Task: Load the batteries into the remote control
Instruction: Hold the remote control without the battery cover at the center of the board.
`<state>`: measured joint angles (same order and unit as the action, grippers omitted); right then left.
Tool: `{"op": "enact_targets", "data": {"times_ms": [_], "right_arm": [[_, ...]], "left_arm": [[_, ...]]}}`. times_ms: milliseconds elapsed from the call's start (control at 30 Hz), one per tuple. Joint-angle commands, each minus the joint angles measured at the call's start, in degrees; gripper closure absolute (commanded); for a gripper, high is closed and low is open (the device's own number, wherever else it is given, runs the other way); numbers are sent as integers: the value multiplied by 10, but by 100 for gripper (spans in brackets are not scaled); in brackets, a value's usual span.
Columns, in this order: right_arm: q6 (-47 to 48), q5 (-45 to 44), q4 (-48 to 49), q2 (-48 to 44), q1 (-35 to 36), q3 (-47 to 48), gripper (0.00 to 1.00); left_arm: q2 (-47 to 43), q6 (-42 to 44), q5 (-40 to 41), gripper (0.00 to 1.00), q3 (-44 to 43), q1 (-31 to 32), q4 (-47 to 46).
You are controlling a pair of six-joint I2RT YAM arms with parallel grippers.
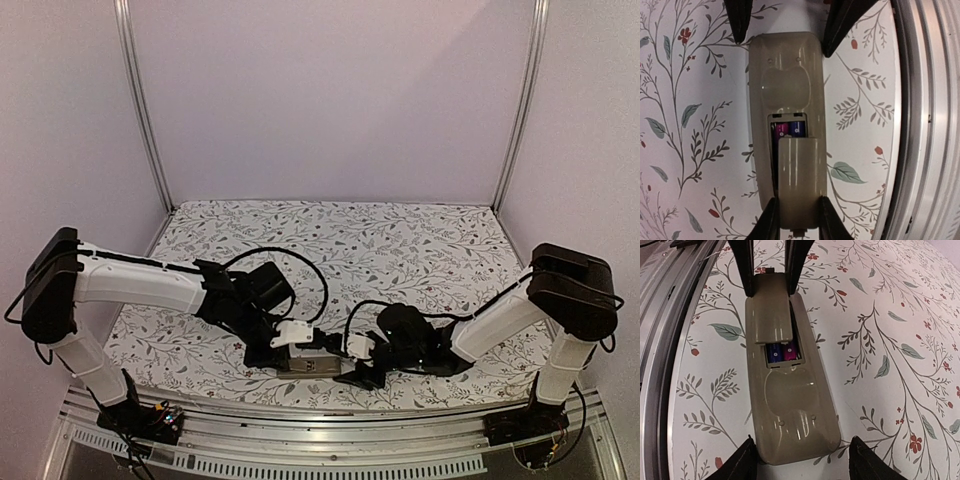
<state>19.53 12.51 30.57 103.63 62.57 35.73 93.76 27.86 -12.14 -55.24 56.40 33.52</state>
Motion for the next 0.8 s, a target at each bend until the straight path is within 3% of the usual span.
{"op": "enact_targets", "data": {"times_ms": [0, 400, 767], "right_arm": [[26, 38, -6, 17, 3, -6, 39], [15, 48, 49, 25, 1, -28, 44], [7, 48, 54, 21, -3, -25, 47]], "left_arm": [[-7, -50, 50, 99, 4, -15, -26], [-45, -18, 33, 99, 55, -15, -89], [-22, 41, -1, 99, 37, -8, -34]]}}
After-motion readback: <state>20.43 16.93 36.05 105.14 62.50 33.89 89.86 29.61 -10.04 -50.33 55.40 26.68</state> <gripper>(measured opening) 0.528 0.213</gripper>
